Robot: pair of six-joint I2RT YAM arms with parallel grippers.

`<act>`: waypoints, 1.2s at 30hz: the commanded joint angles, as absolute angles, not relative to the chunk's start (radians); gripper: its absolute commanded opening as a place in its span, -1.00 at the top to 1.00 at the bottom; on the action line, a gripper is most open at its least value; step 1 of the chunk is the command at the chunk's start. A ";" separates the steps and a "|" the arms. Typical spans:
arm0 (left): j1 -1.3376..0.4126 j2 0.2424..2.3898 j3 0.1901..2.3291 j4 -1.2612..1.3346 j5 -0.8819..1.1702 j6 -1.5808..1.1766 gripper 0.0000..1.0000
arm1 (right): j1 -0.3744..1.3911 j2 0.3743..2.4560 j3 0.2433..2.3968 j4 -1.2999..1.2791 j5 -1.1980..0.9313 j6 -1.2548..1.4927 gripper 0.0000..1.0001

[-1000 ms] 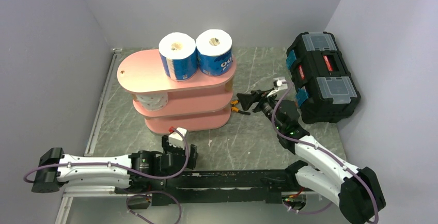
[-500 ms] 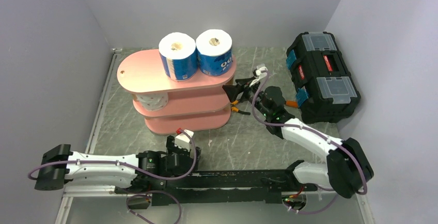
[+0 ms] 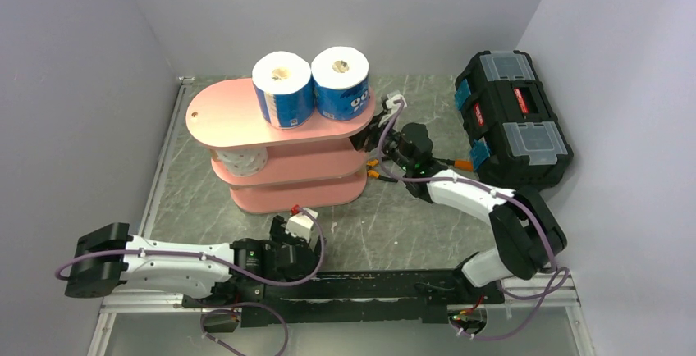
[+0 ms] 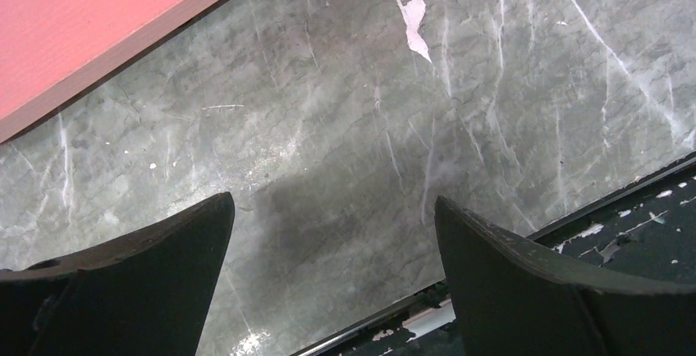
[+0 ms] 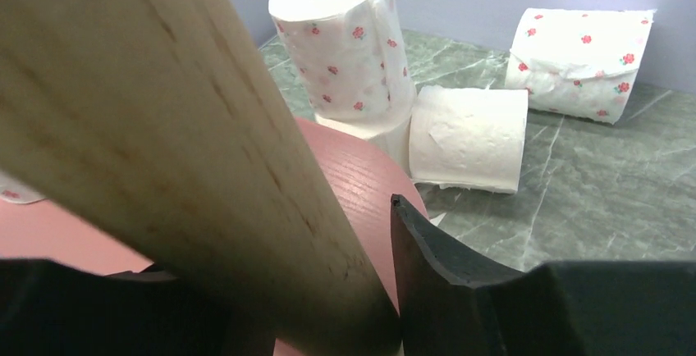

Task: Place and organize the paper towels onto the shelf
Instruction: Adjust the shelf at the center of the board.

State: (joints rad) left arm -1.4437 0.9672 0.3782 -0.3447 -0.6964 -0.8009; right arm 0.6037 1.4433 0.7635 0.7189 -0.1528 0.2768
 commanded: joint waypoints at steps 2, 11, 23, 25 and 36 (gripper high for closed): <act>-1.449 0.983 0.416 -0.329 -0.708 -0.794 -0.98 | 0.645 1.519 0.862 0.800 -0.232 0.281 0.09; -1.449 0.951 0.394 -0.350 -0.721 -0.825 -0.98 | 0.677 1.648 0.982 0.798 -0.285 0.285 0.14; -1.450 0.920 0.380 -0.369 -0.733 -0.852 -0.98 | 0.723 1.814 1.163 0.762 -0.385 0.300 0.14; -1.450 0.922 0.382 -0.375 -0.736 -0.858 -0.98 | 0.731 1.837 1.191 0.755 -0.395 0.302 0.14; -1.449 0.942 0.394 -0.388 -0.750 -0.867 -0.98 | 0.745 1.866 1.235 0.716 -0.408 0.317 -0.12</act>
State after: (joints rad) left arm -1.4437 0.9340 0.3813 -0.3836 -0.7197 -0.8482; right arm 0.6971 1.8816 1.2186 0.7414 -0.3103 0.2523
